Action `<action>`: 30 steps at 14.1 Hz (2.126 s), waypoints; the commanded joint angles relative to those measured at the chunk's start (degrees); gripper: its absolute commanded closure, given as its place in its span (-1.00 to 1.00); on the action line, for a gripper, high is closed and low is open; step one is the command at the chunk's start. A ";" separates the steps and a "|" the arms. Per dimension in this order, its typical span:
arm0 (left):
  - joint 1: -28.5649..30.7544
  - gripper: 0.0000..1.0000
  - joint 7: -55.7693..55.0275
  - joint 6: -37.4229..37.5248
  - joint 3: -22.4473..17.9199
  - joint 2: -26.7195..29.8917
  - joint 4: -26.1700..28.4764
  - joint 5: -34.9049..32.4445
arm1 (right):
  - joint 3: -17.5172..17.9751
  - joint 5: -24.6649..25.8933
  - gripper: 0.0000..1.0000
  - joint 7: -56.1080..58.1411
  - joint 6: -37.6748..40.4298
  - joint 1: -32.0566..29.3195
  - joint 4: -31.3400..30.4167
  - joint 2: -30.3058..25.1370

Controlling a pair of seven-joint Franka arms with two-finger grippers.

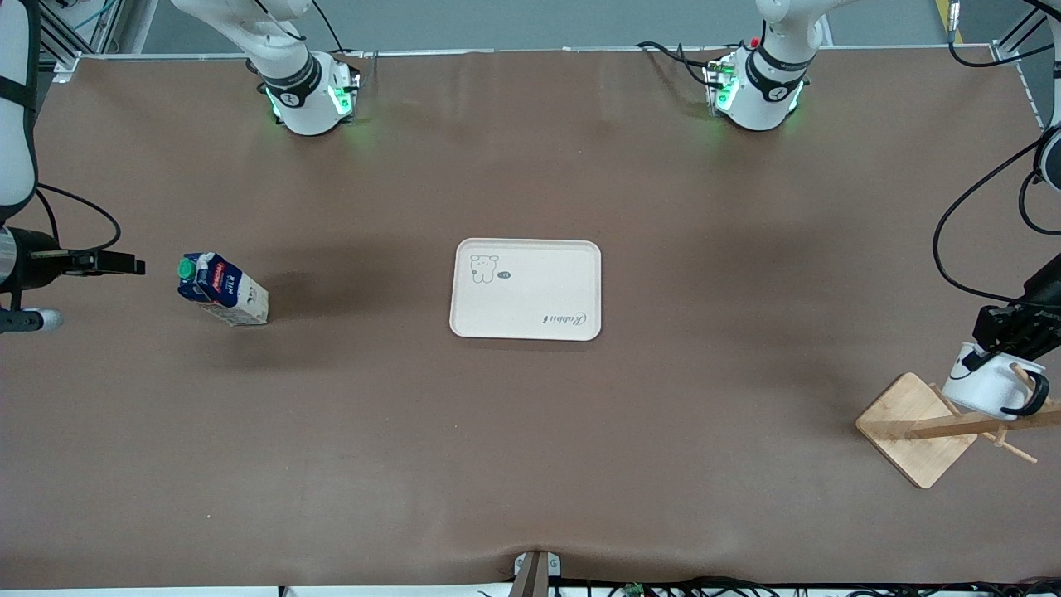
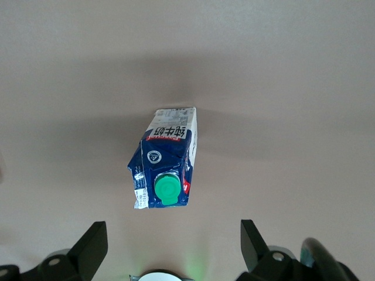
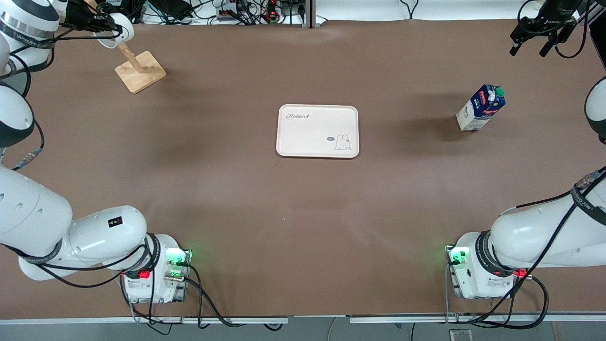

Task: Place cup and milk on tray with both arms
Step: 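Grasp the mug with the left gripper while the right gripper grasps the carton, then lift the mug off the stand with the left gripper toward the tray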

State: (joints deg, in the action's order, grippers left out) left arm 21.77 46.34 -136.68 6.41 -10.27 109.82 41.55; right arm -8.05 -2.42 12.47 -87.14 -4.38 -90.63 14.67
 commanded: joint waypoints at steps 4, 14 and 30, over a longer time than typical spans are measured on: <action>1.35 1.00 -2.20 10.54 0.45 2.89 0.13 0.90 | 0.58 -1.01 -1.00 -0.52 -0.40 1.12 -3.58 0.36; 0.73 1.00 -20.56 14.95 4.04 6.41 0.13 -0.76 | 0.67 -2.41 -1.00 -2.01 -9.88 2.00 -16.77 -2.10; -3.74 1.00 -67.83 13.81 19.70 1.40 1.01 -1.12 | 0.58 -1.27 1.00 -1.58 -23.07 3.33 -28.02 -5.27</action>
State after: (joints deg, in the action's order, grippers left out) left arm 19.85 -14.68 -122.24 25.68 -8.44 111.39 41.27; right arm -7.38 -4.25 11.49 -110.34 -1.17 -117.07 11.09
